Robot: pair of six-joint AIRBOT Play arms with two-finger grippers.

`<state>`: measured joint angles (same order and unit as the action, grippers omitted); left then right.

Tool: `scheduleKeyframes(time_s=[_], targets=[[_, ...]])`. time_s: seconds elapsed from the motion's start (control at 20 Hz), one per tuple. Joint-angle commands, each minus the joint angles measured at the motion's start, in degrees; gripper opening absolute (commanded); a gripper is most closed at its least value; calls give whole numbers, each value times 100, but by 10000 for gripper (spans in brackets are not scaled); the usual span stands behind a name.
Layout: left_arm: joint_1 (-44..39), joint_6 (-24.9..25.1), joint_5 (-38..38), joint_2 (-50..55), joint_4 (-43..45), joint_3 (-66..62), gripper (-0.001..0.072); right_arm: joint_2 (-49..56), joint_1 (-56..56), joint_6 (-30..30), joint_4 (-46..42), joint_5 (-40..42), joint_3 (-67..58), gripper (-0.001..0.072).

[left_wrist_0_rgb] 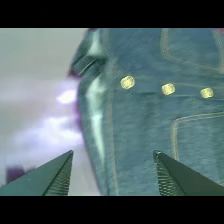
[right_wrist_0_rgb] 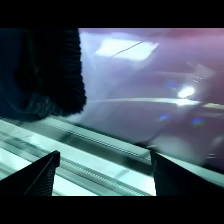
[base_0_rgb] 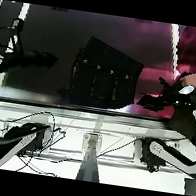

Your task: Fold the clothes and pants, and hang the long-sleeved shirts on hangers.

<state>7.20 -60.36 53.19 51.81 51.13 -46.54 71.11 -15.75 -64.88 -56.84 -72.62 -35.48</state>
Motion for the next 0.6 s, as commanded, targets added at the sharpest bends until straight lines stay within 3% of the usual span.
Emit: scheduleKeyframes(time_s=[0.0, 0.3, 0.55], targets=[[201, -892, 160, 514, 435, 4, 528, 577, -26, 94, 994, 330, 245, 625], [365, -382, 1631, 1611, 442, 4, 528, 734, 549, 315, 1657, 850, 243, 625], [509, -26, 2157, 2124, 442, 35, 528, 734, 695, 483, 1644, 907, 238, 617]])
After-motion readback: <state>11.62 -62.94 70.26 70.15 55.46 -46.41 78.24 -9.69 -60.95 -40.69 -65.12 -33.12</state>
